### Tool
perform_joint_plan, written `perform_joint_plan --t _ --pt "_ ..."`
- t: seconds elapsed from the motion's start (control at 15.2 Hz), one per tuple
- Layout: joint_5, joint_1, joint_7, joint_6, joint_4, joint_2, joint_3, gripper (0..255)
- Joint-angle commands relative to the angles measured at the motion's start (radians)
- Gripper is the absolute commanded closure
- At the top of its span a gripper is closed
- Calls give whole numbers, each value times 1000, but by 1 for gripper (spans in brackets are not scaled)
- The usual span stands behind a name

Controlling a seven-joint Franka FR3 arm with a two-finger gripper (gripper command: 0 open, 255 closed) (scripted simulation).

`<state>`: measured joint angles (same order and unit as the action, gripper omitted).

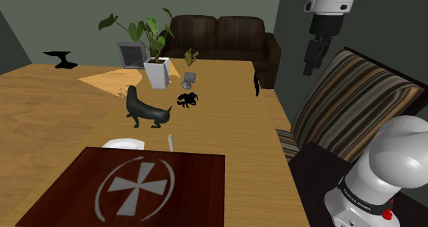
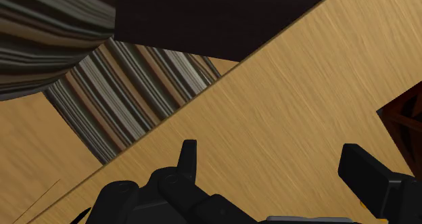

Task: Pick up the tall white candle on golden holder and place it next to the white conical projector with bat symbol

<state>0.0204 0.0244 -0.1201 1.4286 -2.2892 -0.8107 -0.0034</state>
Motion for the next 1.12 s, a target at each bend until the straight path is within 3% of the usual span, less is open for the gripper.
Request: perform_joint_plan --t 0.0,0.59,1.06 --pt "0 0 0 0 0 0 0 0" --pt "96 47 158 189 2 179 161 0" --pt "123 69 280 324 73 373 282 0"
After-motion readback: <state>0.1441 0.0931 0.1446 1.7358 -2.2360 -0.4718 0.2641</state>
